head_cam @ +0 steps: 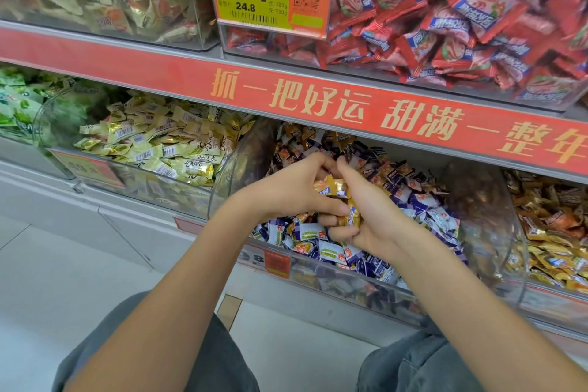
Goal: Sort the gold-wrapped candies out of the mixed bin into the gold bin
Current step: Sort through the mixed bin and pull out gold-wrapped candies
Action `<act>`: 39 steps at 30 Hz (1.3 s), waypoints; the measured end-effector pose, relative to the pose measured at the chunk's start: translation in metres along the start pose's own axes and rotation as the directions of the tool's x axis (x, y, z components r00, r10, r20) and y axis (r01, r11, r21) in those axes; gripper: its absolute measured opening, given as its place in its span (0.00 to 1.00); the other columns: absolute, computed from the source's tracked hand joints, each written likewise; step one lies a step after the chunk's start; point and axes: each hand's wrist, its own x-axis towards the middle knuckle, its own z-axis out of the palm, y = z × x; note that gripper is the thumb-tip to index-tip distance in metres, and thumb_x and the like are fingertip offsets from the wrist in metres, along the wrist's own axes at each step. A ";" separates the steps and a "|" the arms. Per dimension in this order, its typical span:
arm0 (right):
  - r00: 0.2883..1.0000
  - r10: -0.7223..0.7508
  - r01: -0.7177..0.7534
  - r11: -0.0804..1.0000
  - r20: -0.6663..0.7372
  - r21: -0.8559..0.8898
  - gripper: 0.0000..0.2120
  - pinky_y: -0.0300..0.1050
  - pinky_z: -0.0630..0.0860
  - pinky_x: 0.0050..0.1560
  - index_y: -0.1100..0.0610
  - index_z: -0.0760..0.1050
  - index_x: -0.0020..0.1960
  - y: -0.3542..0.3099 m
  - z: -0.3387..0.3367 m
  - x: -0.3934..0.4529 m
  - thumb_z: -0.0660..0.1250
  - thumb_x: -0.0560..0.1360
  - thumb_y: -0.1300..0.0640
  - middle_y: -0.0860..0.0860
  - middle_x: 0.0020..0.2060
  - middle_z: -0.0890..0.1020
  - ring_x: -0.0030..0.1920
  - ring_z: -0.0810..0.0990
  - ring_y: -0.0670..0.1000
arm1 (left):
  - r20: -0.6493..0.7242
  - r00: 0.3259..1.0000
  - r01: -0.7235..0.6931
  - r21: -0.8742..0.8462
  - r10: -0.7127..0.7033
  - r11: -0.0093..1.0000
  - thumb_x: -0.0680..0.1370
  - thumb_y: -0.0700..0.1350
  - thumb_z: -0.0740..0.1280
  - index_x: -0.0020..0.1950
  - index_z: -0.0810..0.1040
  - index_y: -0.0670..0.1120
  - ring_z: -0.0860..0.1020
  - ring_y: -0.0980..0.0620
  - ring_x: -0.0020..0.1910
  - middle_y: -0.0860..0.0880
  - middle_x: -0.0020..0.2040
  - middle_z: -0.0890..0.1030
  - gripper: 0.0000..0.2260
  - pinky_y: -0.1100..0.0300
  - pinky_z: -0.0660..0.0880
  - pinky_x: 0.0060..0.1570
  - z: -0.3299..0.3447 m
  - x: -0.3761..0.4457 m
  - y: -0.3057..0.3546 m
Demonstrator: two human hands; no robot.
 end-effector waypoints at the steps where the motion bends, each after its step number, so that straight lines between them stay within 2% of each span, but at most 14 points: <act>1: 1.000 0.014 -0.016 0.996 0.019 0.086 0.20 0.33 0.58 0.17 0.55 0.72 0.58 0.000 0.001 0.001 0.59 0.78 0.40 0.51 0.26 0.73 0.26 0.67 0.48 | 0.001 1.000 -0.022 0.019 0.022 1.000 0.70 0.46 0.75 0.67 0.65 0.52 0.73 0.56 0.56 0.50 0.59 0.71 0.30 0.60 0.73 0.54 -0.001 -0.001 0.002; 3: 0.999 0.027 -0.036 0.977 0.046 0.212 0.19 0.34 0.60 0.16 0.57 0.74 0.51 -0.001 0.002 0.004 0.60 0.78 0.40 0.51 0.30 0.75 0.28 0.67 0.47 | 0.011 0.998 -0.066 -0.018 0.066 0.998 0.70 0.44 0.76 0.72 0.60 0.51 0.72 0.56 0.58 0.49 0.60 0.71 0.36 0.59 0.73 0.59 -0.001 -0.004 0.005; 6: 0.993 0.069 -0.098 0.934 0.098 0.343 0.20 0.32 0.61 0.17 0.59 0.75 0.43 -0.003 0.002 0.005 0.58 0.79 0.44 0.52 0.29 0.75 0.25 0.67 0.46 | -0.020 0.996 -0.084 -0.121 0.082 0.989 0.69 0.40 0.76 0.73 0.60 0.50 0.75 0.56 0.55 0.49 0.60 0.73 0.38 0.59 0.75 0.58 -0.007 -0.007 0.006; 10: 0.995 0.093 -0.098 0.853 0.036 0.512 0.14 0.32 0.65 0.16 0.64 0.75 0.47 -0.008 -0.002 0.004 0.57 0.80 0.55 0.57 0.31 0.77 0.29 0.71 0.48 | -0.017 0.996 -0.094 -0.183 0.092 0.979 0.69 0.38 0.76 0.74 0.61 0.49 0.77 0.55 0.59 0.48 0.61 0.76 0.38 0.54 0.75 0.61 -0.019 -0.012 0.001; 12: 0.996 0.080 -0.049 0.802 -0.026 0.595 0.10 0.31 0.65 0.17 0.63 0.75 0.50 -0.013 -0.011 -0.002 0.58 0.79 0.59 0.58 0.33 0.77 0.30 0.73 0.48 | -0.106 0.989 -0.111 -0.111 0.099 0.988 0.73 0.38 0.72 0.70 0.66 0.49 0.78 0.56 0.56 0.51 0.60 0.76 0.28 0.58 0.77 0.55 -0.020 -0.012 0.000; 14: 0.992 0.034 0.035 0.849 -0.121 0.527 0.07 0.30 0.64 0.18 0.63 0.75 0.51 -0.016 -0.022 -0.016 0.60 0.78 0.62 0.56 0.35 0.73 0.29 0.72 0.46 | -0.253 0.958 -0.130 0.033 0.134 0.991 0.76 0.35 0.65 0.62 0.73 0.49 0.79 0.54 0.50 0.53 0.56 0.77 0.17 0.64 0.77 0.47 -0.014 -0.007 -0.002; 16: 0.971 -0.041 0.117 0.939 -0.236 0.322 0.06 0.30 0.61 0.18 0.64 0.76 0.51 -0.016 -0.030 -0.033 0.62 0.78 0.64 0.54 0.35 0.70 0.29 0.69 0.44 | -0.277 0.939 -0.172 0.130 0.202 0.976 0.76 0.36 0.65 0.56 0.77 0.49 0.79 0.55 0.47 0.56 0.51 0.78 0.12 0.65 0.77 0.43 -0.002 0.001 -0.002; 18: 0.936 -0.139 0.191 0.973 -0.323 0.134 0.06 0.31 0.60 0.18 0.62 0.77 0.52 -0.013 -0.039 -0.050 0.63 0.78 0.64 0.52 0.34 0.70 0.28 0.68 0.44 | -0.123 0.955 -0.241 0.199 0.269 0.950 0.75 0.39 0.70 0.56 0.80 0.48 0.78 0.58 0.51 0.56 0.52 0.80 0.11 0.65 0.76 0.51 0.013 0.011 -0.001; 20: 0.896 -0.224 0.256 0.966 -0.383 0.032 0.07 0.32 0.59 0.18 0.61 0.78 0.53 -0.013 -0.049 -0.063 0.62 0.78 0.64 0.52 0.34 0.70 0.27 0.68 0.44 | 0.068 0.965 -0.259 0.352 0.252 0.899 0.72 0.43 0.74 0.66 0.76 0.50 0.73 0.56 0.61 0.52 0.63 0.76 0.22 0.64 0.70 0.58 0.021 0.023 -0.003; 23: 0.868 -0.259 0.295 0.955 -0.423 0.022 0.08 0.32 0.59 0.17 0.60 0.79 0.52 -0.015 -0.062 -0.077 0.61 0.79 0.64 0.51 0.34 0.70 0.27 0.68 0.44 | 0.131 0.985 -0.159 0.494 0.108 0.855 0.70 0.45 0.76 0.73 0.65 0.52 0.68 0.50 0.67 0.49 0.70 0.69 0.35 0.59 0.66 0.60 0.014 0.033 -0.012; 27: 0.864 -0.263 0.303 0.953 -0.430 0.025 0.08 0.32 0.58 0.18 0.60 0.79 0.52 -0.013 -0.070 -0.089 0.61 0.79 0.63 0.51 0.35 0.70 0.28 0.67 0.43 | 0.151 0.988 -0.060 0.497 -0.018 0.865 0.70 0.43 0.76 0.73 0.64 0.54 0.68 0.48 0.68 0.50 0.72 0.67 0.35 0.58 0.68 0.57 -0.004 0.028 -0.017; 31: 0.857 -0.298 0.330 0.944 -0.421 0.005 0.08 0.32 0.59 0.17 0.61 0.79 0.53 -0.007 -0.069 -0.098 0.62 0.78 0.63 0.52 0.35 0.70 0.28 0.68 0.44 | 0.099 0.992 -0.105 0.384 0.073 0.917 0.73 0.52 0.72 0.72 0.66 0.55 0.70 0.51 0.67 0.53 0.72 0.67 0.30 0.60 0.68 0.59 -0.001 0.025 -0.005; 34: 0.846 -0.334 0.359 0.933 -0.416 -0.019 0.08 0.33 0.58 0.18 0.60 0.80 0.51 -0.001 -0.068 -0.105 0.62 0.78 0.63 0.51 0.34 0.70 0.28 0.68 0.44 | -0.009 0.983 -0.154 0.513 0.185 0.844 0.71 0.60 0.70 0.70 0.68 0.55 0.70 0.51 0.67 0.54 0.70 0.70 0.29 0.51 0.66 0.65 0.016 0.037 0.001; 39: 0.816 -0.389 0.416 0.909 -0.428 -0.034 0.09 0.33 0.58 0.17 0.59 0.81 0.47 0.005 -0.071 -0.118 0.62 0.78 0.62 0.52 0.36 0.71 0.28 0.68 0.45 | 0.088 0.978 -0.200 0.634 0.187 0.747 0.76 0.55 0.68 0.71 0.63 0.46 0.70 0.40 0.63 0.42 0.67 0.68 0.29 0.49 0.71 0.59 0.045 0.053 -0.004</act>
